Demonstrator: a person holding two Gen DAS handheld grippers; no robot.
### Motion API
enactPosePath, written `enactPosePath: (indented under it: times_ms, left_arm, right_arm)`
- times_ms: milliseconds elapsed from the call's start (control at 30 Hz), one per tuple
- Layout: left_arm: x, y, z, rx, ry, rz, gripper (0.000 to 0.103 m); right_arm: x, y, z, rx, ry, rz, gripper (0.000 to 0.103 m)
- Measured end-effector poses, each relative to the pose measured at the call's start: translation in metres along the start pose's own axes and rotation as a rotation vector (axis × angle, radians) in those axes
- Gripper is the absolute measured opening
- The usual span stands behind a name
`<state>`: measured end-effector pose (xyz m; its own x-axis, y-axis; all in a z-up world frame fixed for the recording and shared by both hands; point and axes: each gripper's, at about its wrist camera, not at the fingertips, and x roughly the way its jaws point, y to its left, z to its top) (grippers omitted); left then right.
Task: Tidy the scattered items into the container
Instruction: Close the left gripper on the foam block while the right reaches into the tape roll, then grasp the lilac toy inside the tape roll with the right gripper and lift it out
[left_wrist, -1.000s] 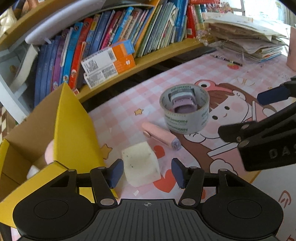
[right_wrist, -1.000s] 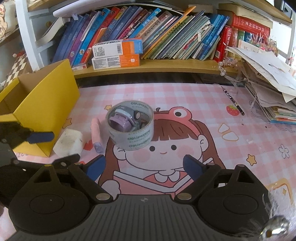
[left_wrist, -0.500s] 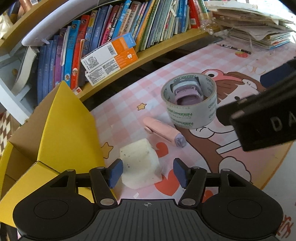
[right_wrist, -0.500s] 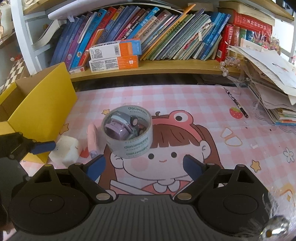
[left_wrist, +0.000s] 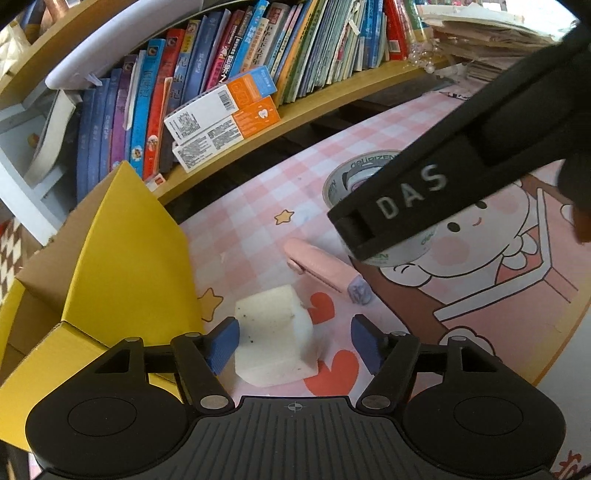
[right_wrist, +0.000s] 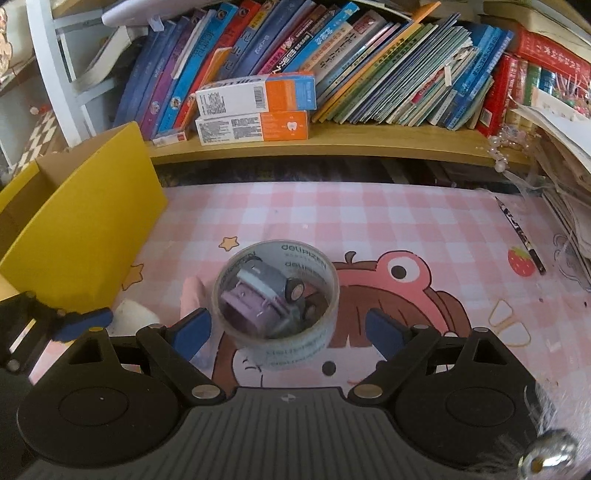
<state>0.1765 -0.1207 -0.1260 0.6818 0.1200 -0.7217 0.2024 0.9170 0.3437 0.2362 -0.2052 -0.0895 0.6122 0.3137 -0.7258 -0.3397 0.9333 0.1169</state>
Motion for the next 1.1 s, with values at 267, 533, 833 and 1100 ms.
enactPosePath:
  times_ms: [267, 533, 833, 1100]
  left_arm:
    - [-0.004, 0.032, -0.001, -0.14, -0.012, -0.124, 0.027]
    - [-0.019, 0.027, -0.006, -0.134, -0.006, -0.257, 0.023]
    - [-0.03, 0.022, -0.005, -0.139, -0.018, -0.32, 0.021]
    - [-0.028, 0.022, -0.007, -0.133, -0.012, -0.327, 0.021]
  right_arm:
    - [0.0, -0.004, -0.001, 0.017, 0.004, 0.053, 0.068]
    - [-0.015, -0.009, -0.01, 0.031, 0.021, 0.039, 0.029]
    - [-0.028, -0.014, -0.013, 0.024, -0.004, 0.003, 0.04]
    - [-0.013, 0.007, 0.01, -0.099, -0.031, -0.002, 0.042]
